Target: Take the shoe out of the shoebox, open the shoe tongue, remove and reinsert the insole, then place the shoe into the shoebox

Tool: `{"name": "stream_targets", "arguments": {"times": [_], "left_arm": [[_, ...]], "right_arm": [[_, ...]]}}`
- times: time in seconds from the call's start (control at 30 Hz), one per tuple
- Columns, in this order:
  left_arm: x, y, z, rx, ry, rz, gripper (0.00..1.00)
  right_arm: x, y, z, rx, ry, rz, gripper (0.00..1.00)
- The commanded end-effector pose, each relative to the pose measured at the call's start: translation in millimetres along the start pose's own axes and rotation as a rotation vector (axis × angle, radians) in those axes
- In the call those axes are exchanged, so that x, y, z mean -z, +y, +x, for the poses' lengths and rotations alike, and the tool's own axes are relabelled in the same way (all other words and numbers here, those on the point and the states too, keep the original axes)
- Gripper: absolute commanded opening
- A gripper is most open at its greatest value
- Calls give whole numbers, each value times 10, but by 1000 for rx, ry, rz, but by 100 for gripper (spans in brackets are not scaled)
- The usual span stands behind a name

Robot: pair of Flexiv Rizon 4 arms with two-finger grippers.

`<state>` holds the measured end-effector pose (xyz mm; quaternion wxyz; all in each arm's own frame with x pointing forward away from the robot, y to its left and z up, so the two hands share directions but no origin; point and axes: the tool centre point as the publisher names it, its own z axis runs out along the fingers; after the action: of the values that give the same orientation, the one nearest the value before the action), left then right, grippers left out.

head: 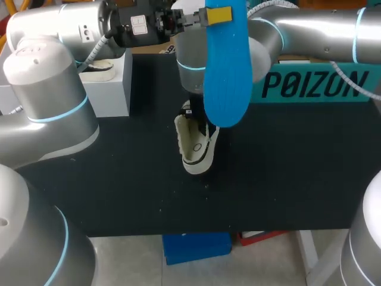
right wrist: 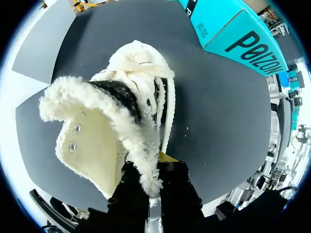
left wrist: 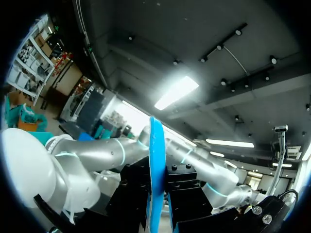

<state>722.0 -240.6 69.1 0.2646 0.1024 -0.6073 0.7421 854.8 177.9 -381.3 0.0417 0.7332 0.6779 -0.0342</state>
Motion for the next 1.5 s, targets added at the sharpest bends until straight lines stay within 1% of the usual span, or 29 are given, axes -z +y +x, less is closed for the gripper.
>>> {"name": "stream_targets", "arguments": {"times": [0.03,0.23,0.27,0.3,0.43,0.57,0.67,0.7,0.73,0.9,1.03,1.1,1.13,1.17,1.5], "left_arm": [[-7,10,-3,-1,-1,0,0],[-7,10,-3,-1,-1,0,0],[-7,10,-3,-1,-1,0,0],[-7,10,-3,-1,-1,0,0],[-7,10,-3,-1,-1,0,0],[-7,10,-3,-1,-1,0,0],[-7,10,-3,-1,-1,0,0],[-7,10,-3,-1,-1,0,0],[-7,10,-3,-1,-1,0,0],[-7,10,-3,-1,-1,0,0],[-7,10,-3,-1,-1,0,0],[-7,10,-3,-1,-1,0,0],[-7,10,-3,-1,-1,0,0],[-7,10,-3,-1,-1,0,0],[-7,10,-3,-1,-1,0,0]], "right_arm": [[-102,2,16,-1,0,8,0],[-200,-39,-23,-9,6,-1,0],[-212,-43,-44,-10,3,-2,35],[-222,-49,-63,-15,2,-4,100],[-224,-73,-161,-52,32,-2,100],[-106,-77,-271,-84,109,-11,100],[14,-86,-349,-110,204,-13,100],[58,-88,-374,-123,257,-14,100],[98,-89,-397,-129,286,-16,100],[316,-102,-451,-131,439,-44,100],[495,-113,-455,-102,572,-99,100],[597,-118,-461,-74,666,-149,100],[645,-120,-469,-56,692,-168,100],[697,-118,-488,-56,709,-182,100],[697,-118,-488,-56,709,-182,100]]}}
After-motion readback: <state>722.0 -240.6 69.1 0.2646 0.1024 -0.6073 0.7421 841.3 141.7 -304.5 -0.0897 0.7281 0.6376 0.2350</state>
